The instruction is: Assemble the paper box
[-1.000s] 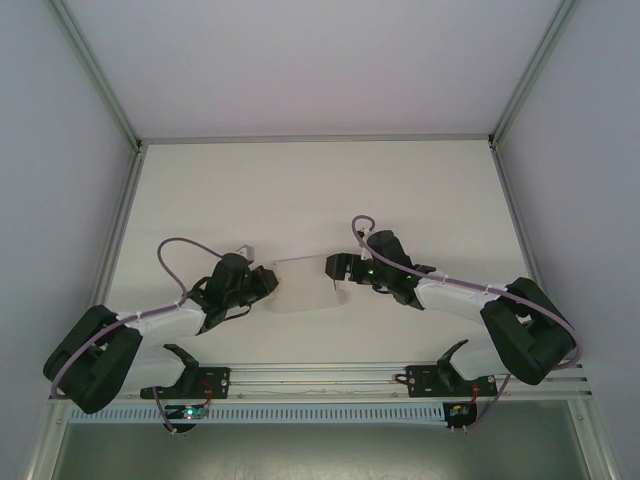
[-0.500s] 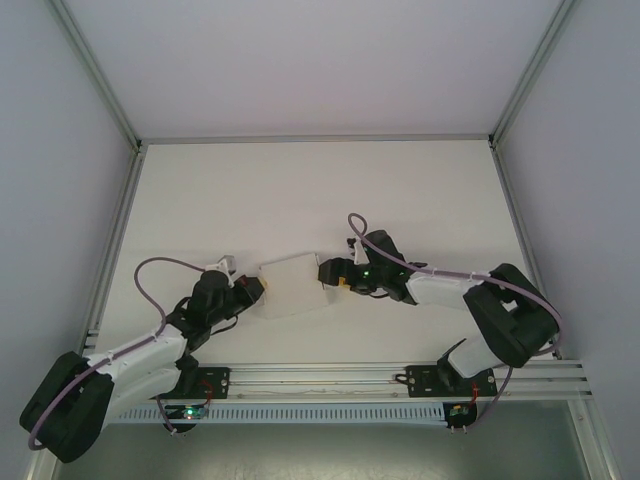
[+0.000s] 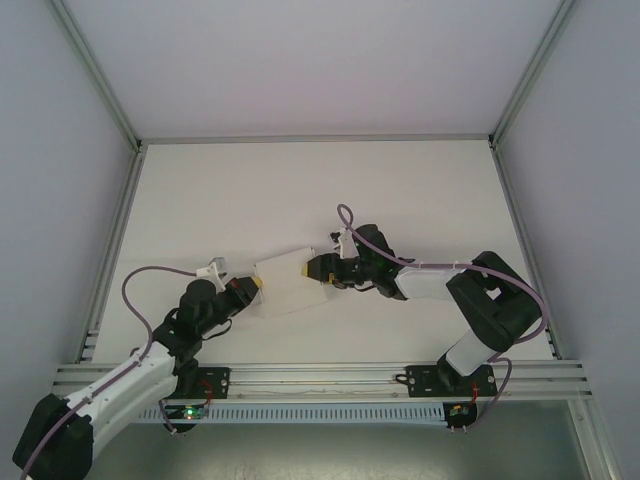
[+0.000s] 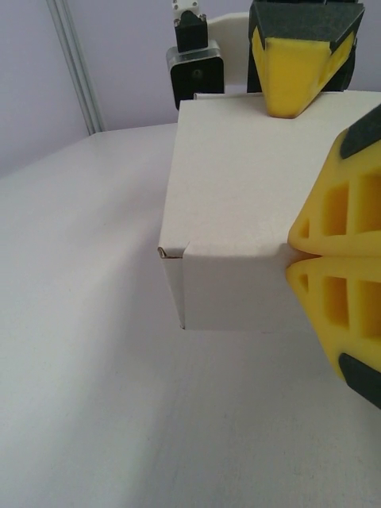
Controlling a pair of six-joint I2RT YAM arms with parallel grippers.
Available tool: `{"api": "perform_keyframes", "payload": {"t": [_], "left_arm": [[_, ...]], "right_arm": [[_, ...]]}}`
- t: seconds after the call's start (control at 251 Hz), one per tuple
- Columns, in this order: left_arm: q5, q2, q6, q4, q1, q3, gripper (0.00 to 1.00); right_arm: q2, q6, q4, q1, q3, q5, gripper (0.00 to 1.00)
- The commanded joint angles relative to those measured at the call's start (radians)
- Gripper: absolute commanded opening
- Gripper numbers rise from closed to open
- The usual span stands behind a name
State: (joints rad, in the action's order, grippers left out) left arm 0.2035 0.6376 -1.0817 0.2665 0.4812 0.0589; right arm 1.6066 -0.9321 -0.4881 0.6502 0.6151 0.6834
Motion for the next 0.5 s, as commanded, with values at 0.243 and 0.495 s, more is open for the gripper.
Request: {"api": "perform_keyframes", "payload": {"t": [0.243, 0.495], "left_arm": [[0.028, -0.043, 0.088, -0.152, -0.015, 0.094, 0.66], [0.126, 0.081, 0.544, -0.278, 0.026, 0.357, 1.0]], "right_arm": [[-0.105, -0.017, 0.013, 0.008, 0.003, 0.001, 0.38], [-0.213, -0.054, 0.194, -0.073, -0.015, -0.072, 0.39]]}}
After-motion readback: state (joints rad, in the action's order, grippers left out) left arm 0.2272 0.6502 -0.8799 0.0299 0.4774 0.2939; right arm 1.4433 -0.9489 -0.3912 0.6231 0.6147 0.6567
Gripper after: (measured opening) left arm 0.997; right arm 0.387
